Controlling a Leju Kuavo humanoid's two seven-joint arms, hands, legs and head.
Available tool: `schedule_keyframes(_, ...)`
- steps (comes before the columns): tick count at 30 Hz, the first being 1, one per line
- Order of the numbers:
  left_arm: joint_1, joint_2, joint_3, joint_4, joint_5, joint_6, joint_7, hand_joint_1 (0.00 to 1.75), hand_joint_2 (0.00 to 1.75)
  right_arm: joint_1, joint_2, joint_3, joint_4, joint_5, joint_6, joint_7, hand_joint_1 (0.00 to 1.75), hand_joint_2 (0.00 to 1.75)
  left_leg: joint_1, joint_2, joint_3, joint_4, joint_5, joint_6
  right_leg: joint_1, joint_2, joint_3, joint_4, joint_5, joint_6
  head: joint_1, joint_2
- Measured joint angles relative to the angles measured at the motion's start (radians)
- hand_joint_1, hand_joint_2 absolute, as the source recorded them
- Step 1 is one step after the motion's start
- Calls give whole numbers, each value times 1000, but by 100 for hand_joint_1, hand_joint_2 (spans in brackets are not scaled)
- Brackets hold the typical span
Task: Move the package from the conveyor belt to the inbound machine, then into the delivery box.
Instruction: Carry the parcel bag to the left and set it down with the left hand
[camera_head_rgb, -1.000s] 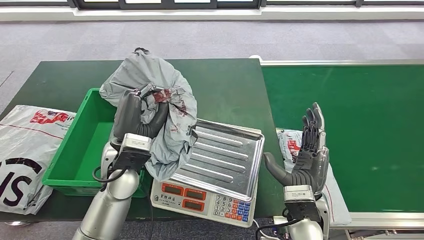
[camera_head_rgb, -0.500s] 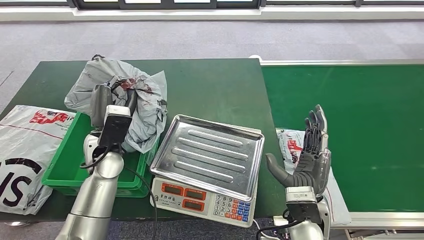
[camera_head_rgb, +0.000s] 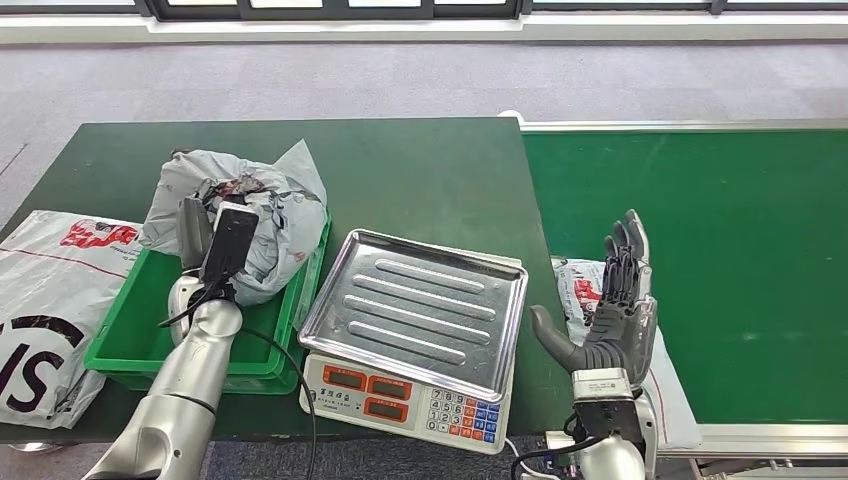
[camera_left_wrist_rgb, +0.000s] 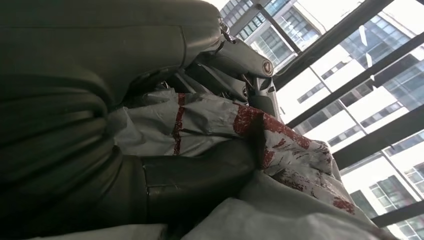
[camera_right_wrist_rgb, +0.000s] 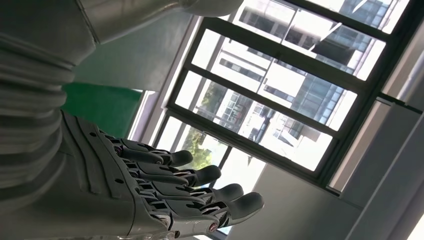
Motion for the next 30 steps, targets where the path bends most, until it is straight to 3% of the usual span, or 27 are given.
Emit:
schedule_keyframes(10, 3, 28, 68, 43, 2, 0, 15, 175, 175, -36, -7, 9, 45, -14, 1, -1, 0, 175, 0, -1, 0, 0, 1, -1, 0, -1, 0, 0, 0, 0, 0, 0)
schedule_keyframes(20, 1, 37, 82, 50, 4, -1, 16, 175, 175, -46, -8, 17, 54, -16, 2, -1, 0, 175, 0, -1, 1, 0, 1, -1, 0, -1, 1, 0, 0, 0, 0, 0)
schedule_keyframes(22, 1, 38, 85, 51, 6, 0, 20, 87, 175, -49, -8, 19, 57, -16, 3, 0, 0, 175, 0, 0, 1, 0, 1, -1, 0, -1, 1, 0, 0, 0, 0, 0)
schedule_keyframes(24, 0, 38, 94, 51, 17, 1, 21, 0, 87, -51, -8, 20, 59, -15, 5, 1, 0, 175, 0, 0, 1, 0, 1, -1, 0, -1, 1, 0, 0, 0, 0, 0)
schedule_keyframes(26, 2, 37, 108, 47, 39, 3, 15, 0, 0, -51, -8, 20, 59, -13, 6, 3, 0, 175, 0, 0, 1, 0, 1, -1, 0, 0, 1, 0, 0, 0, 0, 0)
schedule_keyframes(30, 33, 25, 129, -13, 86, -1, 7, 0, 0, -51, -8, 19, 59, -6, 5, 4, 0, 175, 0, 0, 1, 0, 1, -1, 0, 0, 0, 0, 0, 0, 0, 0)
